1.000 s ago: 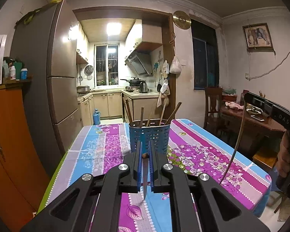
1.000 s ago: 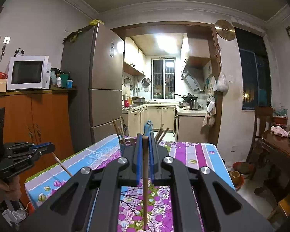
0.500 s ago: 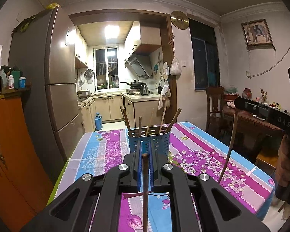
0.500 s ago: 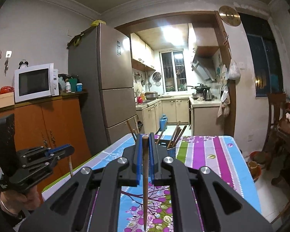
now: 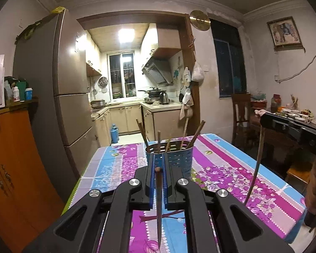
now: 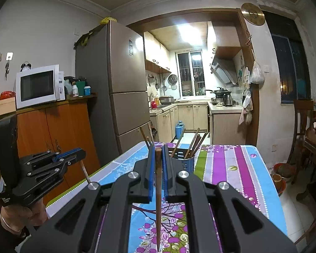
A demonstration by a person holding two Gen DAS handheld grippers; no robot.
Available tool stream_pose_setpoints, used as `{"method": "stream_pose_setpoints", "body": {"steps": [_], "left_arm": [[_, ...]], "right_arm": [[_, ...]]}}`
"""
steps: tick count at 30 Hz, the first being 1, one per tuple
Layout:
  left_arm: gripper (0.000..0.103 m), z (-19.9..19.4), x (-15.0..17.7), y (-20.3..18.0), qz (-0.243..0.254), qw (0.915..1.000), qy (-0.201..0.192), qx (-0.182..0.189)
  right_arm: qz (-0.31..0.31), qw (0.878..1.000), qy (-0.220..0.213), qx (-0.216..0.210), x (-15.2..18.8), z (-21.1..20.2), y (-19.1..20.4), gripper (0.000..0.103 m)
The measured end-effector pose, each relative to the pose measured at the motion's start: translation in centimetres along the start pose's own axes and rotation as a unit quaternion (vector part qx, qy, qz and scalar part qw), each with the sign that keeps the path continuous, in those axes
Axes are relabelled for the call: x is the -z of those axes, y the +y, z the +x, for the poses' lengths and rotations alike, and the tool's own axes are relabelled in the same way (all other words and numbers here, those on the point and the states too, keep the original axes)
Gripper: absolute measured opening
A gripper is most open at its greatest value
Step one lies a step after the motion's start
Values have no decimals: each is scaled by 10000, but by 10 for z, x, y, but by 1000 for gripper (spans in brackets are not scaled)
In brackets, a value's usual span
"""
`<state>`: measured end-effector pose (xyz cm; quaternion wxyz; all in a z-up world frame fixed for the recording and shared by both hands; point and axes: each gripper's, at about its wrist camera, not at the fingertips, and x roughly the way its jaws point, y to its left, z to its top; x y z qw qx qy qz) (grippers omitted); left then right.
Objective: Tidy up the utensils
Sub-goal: 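Raise both held chopsticks above the blue holder and point them into it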
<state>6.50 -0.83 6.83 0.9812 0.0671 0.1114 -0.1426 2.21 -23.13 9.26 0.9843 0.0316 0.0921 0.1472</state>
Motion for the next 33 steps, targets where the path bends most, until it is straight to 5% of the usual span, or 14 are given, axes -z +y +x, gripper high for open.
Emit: {"method": "stream_pose_setpoints", "body": {"steps": [18, 24, 33], "left_arm": [[8, 13, -3, 6, 171, 9968, 29, -777], [8, 23, -30, 6, 165, 9985, -72, -516], [8, 73, -125, 20, -467, 9968, -421, 502]], "right_arm": [[-105, 9999, 65, -19, -4, 12, 7, 5], [-218, 9997, -115, -40, -32, 24, 5, 5], [-358, 9962, -730, 298, -102, 63, -7, 5]]}}
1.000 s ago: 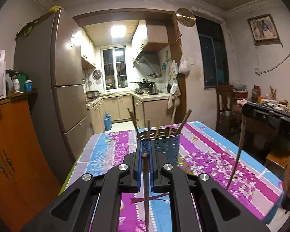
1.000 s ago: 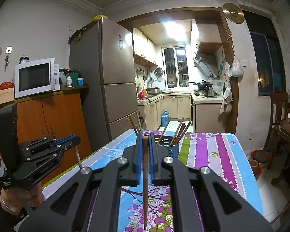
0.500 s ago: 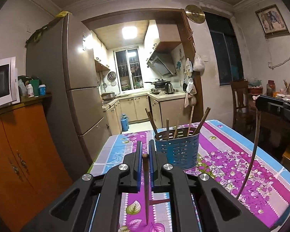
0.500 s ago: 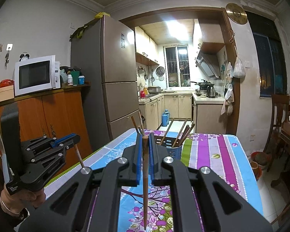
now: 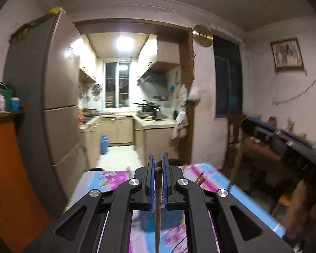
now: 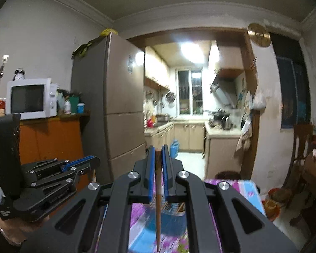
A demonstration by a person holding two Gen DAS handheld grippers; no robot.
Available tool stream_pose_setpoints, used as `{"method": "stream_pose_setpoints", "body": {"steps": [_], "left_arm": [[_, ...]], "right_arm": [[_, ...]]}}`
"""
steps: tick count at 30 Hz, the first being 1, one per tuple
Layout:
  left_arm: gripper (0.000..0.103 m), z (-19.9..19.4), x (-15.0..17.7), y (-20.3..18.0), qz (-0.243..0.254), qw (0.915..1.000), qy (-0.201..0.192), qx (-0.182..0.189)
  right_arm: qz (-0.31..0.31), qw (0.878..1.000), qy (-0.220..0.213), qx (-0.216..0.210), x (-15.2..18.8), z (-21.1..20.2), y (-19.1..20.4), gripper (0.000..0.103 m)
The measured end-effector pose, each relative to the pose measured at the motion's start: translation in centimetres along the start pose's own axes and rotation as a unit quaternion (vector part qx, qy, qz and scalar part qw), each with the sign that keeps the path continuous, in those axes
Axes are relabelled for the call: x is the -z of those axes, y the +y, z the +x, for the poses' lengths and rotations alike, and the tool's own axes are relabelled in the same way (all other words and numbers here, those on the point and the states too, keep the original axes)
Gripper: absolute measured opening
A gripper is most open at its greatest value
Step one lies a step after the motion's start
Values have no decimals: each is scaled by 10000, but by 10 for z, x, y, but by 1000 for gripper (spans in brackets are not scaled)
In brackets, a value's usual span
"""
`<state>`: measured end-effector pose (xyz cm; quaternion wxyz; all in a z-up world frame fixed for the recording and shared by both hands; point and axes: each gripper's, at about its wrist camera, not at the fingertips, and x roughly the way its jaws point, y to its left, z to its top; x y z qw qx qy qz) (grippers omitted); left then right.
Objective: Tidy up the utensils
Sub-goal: 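Raise both held chopsticks above the blue holder and point them into it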
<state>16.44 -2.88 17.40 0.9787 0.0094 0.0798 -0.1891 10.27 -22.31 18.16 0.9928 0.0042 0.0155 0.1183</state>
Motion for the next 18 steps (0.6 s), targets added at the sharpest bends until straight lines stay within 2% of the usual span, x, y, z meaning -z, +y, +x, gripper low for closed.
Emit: {"method": "stream_pose_setpoints", "body": {"steps": [5, 9, 14, 18], "left_arm": [[8, 36, -33, -2, -251, 9991, -283, 209], [8, 68, -45, -8, -105, 9982, -597, -42], [8, 106, -41, -10, -50, 9973, -693, -246], [8, 135, -24, -11, 74, 9970, -683, -366]], "right_arm": [[144, 9995, -230, 176, -21, 29, -21, 5], [266, 9988, -302, 272, -25, 59, -37, 5], [362, 9986, -207, 323, -11, 97, -52, 5], [533, 9982, -9, 281, 9, 121, -59, 5]]}}
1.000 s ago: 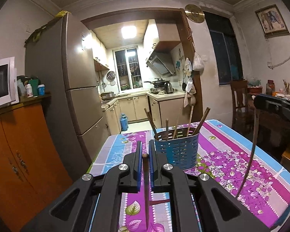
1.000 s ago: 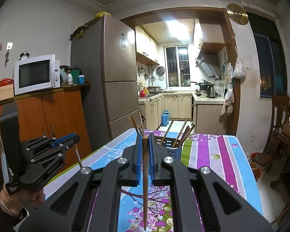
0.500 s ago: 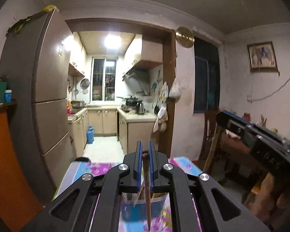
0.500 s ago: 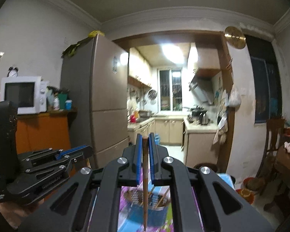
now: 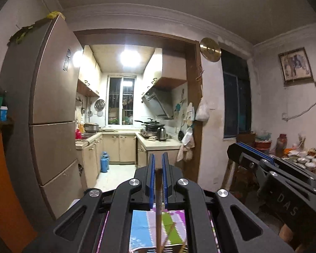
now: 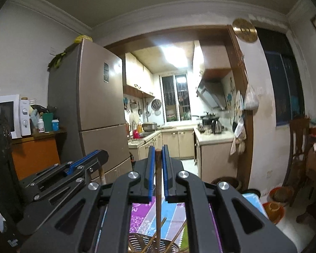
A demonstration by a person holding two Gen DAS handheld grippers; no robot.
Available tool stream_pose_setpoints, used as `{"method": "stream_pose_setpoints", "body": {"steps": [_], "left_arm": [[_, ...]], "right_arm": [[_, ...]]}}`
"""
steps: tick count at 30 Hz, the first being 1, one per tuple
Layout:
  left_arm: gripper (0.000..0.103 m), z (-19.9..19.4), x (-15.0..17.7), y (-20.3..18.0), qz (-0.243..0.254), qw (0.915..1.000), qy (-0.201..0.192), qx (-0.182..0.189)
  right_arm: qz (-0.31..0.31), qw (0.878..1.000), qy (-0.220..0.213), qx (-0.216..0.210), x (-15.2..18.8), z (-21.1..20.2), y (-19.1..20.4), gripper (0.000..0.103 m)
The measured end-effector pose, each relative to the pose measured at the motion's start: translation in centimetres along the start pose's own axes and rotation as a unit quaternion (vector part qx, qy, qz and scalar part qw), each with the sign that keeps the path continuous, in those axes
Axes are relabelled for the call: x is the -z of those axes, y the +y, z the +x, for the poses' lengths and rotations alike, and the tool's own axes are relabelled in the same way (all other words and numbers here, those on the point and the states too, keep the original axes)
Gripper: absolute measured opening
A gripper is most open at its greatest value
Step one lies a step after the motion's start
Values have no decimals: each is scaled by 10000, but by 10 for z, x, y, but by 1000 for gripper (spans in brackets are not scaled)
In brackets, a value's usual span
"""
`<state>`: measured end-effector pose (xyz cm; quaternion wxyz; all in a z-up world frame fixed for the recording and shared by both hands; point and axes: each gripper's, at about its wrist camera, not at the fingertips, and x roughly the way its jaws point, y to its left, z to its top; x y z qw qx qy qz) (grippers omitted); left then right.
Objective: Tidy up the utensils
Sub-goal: 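Raise both held chopsticks above the blue holder and point them into it, then lower both chopsticks into the blue holder and open both grippers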
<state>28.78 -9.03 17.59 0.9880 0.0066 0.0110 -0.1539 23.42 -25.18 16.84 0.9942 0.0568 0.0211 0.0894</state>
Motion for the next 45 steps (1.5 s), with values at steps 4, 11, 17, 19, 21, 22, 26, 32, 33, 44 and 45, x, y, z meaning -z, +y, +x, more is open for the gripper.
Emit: {"method": "stream_pose_setpoints", "body": {"steps": [4, 11, 17, 19, 21, 22, 26, 32, 33, 44, 45], "left_arm": [[8, 18, 15, 4, 66, 9999, 72, -43], [8, 14, -21, 18, -145, 9995, -286, 44], [8, 25, -26, 22, -223, 9989, -417, 78], [8, 34, -11, 24, -272, 9993, -246, 110], [8, 43, 7, 24, -199, 9998, -34, 47], [8, 47, 15, 25, -177, 9998, 62, 18], [8, 60, 45, 26, -77, 9987, 497, -69], [9, 72, 79, 38, 43, 9934, 1143, -11], [10, 70, 83, 41, 29, 9931, 1169, -18], [32, -8, 23, 76, -159, 9975, 147, -679], [39, -23, 17, 77, -118, 9968, 5, -787]], "right_arm": [[35, 9998, 199, 27, 21, 18, -5, 5], [-6, 9996, 285, 54, 26, 27, -6, 5], [92, 9992, 380, 17, 31, 38, -5, 5], [67, 9991, 418, 1, 34, 41, -3, 5], [103, 9988, 472, -52, 38, 43, -1, 5], [131, 9986, 513, -85, 41, 44, 0, 5], [158, 9971, 731, -124, 59, 51, 3, 6], [-11, 9940, 1081, -181, 82, 59, 13, 13], [-40, 9942, 1064, -166, 83, 58, 15, 25], [-238, 9996, 124, 111, 32, -29, -3, 34], [-281, 9995, 2, 147, 27, -46, -5, 48]]}}
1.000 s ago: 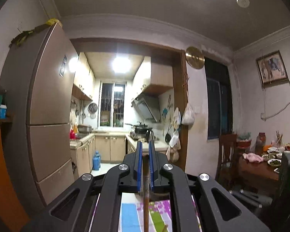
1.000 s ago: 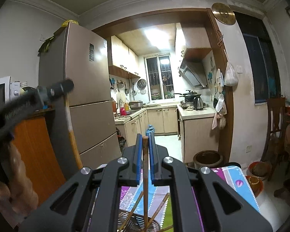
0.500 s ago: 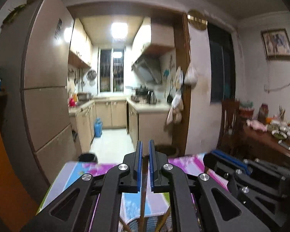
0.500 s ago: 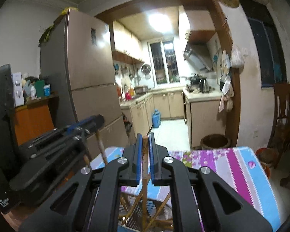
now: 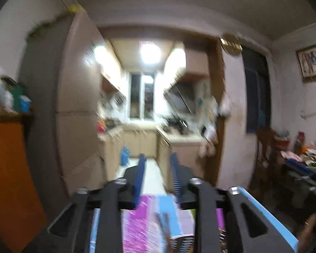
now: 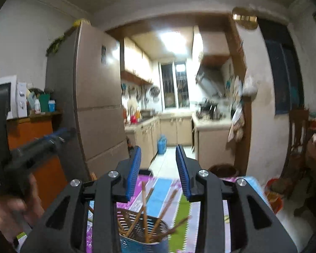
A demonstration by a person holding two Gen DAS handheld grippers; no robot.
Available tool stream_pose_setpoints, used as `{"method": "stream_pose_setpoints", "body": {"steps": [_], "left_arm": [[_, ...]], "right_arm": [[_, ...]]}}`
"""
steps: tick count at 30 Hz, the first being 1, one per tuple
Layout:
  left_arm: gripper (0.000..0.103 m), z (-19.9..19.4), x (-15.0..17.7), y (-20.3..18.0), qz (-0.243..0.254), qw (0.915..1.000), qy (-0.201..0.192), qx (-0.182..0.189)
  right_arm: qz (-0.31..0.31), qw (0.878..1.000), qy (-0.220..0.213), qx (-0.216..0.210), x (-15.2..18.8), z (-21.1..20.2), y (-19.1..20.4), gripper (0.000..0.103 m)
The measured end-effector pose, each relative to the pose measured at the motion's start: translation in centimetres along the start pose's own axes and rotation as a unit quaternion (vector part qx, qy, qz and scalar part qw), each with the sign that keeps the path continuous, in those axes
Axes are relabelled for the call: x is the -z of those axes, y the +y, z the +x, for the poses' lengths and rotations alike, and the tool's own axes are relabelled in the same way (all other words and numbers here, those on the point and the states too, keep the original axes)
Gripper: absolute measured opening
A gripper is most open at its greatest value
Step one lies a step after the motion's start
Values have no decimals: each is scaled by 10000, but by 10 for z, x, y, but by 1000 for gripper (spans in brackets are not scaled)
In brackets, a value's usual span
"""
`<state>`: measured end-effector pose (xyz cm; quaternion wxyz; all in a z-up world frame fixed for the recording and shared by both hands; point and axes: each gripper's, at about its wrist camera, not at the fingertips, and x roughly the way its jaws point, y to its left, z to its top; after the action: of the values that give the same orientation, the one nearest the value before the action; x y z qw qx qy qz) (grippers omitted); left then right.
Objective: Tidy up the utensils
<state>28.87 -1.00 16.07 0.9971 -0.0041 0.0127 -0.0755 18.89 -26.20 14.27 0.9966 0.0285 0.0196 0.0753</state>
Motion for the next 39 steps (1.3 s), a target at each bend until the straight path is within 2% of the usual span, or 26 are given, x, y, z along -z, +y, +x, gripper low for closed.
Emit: {"method": "stream_pose_setpoints", "body": {"steps": [1, 2, 4, 6, 7, 9, 11, 13, 15, 17, 19, 21, 25, 29, 39], "left_arm": [[59, -24, -6, 6, 71, 9997, -206, -148], [84, -49, -8, 9, 172, 9988, -365, -287], [98, -94, -4, 12, 323, 9974, -559, -328], [98, -134, 9, 12, 448, 9968, -585, -305], [98, -152, 20, 11, 526, 9968, -473, -361], [98, -178, 43, 10, 527, 9981, -145, -299], [98, -199, 76, 10, 182, 9989, 406, -116], [98, -206, 102, 9, -123, 9963, 849, 55], [98, -210, 127, 6, -235, 9933, 1128, -22], [98, -211, 152, 1, -107, 9897, 1423, -146], [98, -214, 170, -8, 158, 9881, 1486, -354], [98, -217, 178, -14, 309, 9868, 1503, -521], [98, -226, 175, -22, 365, 9881, 1400, -530], [98, -226, 172, -30, 390, 9869, 1514, -404], [98, -227, 178, -43, 627, 9830, 1688, -365]], "right_arm": [[-34, 9998, -166, 52, -4, -24, -4, 59], [-49, 9996, -275, 87, -6, -41, -6, 84], [-104, 9984, -518, 181, -2, -89, -11, 98], [-161, 9979, -499, 381, 14, -129, -12, 98], [-134, 9979, -424, 468, 24, -141, -13, 98], [98, 9980, -153, 602, 47, -160, -15, 98], [425, 9954, 404, 754, 79, -168, -17, 98], [672, 9897, 773, 1000, 110, -172, -16, 98], [712, 9858, 870, 1248, 139, -175, -8, 98], [730, 9833, 976, 1350, 158, -177, 0, 98], [618, 9814, 1260, 1312, 173, -171, 11, 98], [367, 9817, 1388, 1251, 176, -167, 25, 98], [-128, 9840, 1089, 1405, 164, -177, 49, 98], [-213, 9854, 1008, 1356, 162, -185, 51, 98], [-200, 9845, 1097, 1356, 166, -197, 51, 98]]}}
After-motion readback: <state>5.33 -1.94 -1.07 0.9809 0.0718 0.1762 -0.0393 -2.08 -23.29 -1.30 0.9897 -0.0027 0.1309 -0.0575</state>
